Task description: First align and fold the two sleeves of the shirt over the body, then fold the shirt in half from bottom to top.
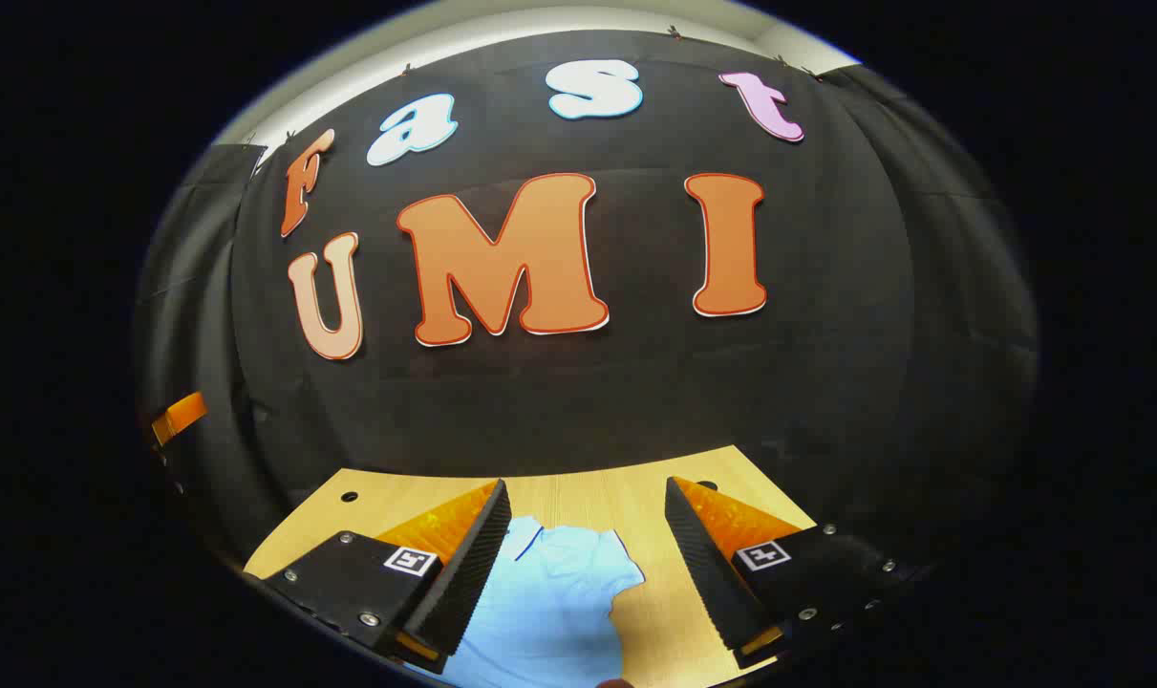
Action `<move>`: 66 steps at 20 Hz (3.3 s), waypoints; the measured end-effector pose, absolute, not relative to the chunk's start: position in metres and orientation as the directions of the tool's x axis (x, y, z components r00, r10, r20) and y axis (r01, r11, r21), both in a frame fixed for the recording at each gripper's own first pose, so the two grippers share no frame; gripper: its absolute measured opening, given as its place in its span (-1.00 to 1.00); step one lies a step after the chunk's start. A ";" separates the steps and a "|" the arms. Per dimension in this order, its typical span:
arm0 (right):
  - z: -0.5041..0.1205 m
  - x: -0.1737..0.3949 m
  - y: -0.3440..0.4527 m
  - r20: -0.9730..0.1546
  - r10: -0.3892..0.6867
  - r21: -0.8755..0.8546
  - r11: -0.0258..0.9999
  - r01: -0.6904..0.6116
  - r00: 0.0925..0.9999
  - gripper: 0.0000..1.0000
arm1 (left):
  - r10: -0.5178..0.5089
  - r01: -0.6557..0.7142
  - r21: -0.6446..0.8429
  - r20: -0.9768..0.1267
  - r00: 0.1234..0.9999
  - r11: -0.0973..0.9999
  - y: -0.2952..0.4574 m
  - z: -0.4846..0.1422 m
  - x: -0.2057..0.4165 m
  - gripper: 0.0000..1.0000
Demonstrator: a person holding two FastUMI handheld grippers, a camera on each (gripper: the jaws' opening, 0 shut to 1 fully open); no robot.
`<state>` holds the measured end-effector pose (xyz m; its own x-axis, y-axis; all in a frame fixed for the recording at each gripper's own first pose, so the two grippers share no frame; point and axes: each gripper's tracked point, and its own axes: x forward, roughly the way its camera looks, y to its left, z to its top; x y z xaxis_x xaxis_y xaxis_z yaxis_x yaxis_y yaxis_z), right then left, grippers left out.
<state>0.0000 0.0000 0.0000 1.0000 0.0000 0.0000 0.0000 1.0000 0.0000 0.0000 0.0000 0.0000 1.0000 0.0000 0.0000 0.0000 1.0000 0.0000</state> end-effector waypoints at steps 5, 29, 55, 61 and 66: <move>-0.009 0.022 -0.008 -0.030 0.011 -0.001 1.000 -0.011 0.999 0.96 | 0.023 -0.023 0.010 -0.021 1.000 1.000 -0.010 -0.014 0.012 1.00; -0.063 0.063 -0.012 -0.317 -0.049 -0.010 0.999 0.049 0.947 0.95 | -0.037 0.037 -0.002 -0.049 0.998 0.999 0.009 -0.026 0.056 1.00; -0.288 0.216 -0.065 -0.873 -0.145 -0.169 0.986 -0.010 0.465 0.99 | 0.180 -0.178 0.031 -0.190 0.965 0.984 0.094 -0.084 0.080 1.00; -0.301 0.215 -0.061 -0.903 -0.124 -0.125 0.992 0.024 0.412 0.65 | 0.179 -0.183 0.004 -0.218 0.959 0.983 0.092 -0.095 0.083 1.00; -0.302 0.216 -0.061 -0.902 -0.137 -0.113 0.990 0.081 0.410 -0.34 | 0.177 -0.177 0.016 -0.213 0.961 0.984 0.089 -0.092 0.083 1.00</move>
<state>0.2161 -0.0615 -0.3020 0.4103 -0.1369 -0.9016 0.0813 0.9902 -0.1133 0.0826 0.0890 -0.0921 0.9609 0.1766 -0.2132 -0.1772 0.9840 0.0164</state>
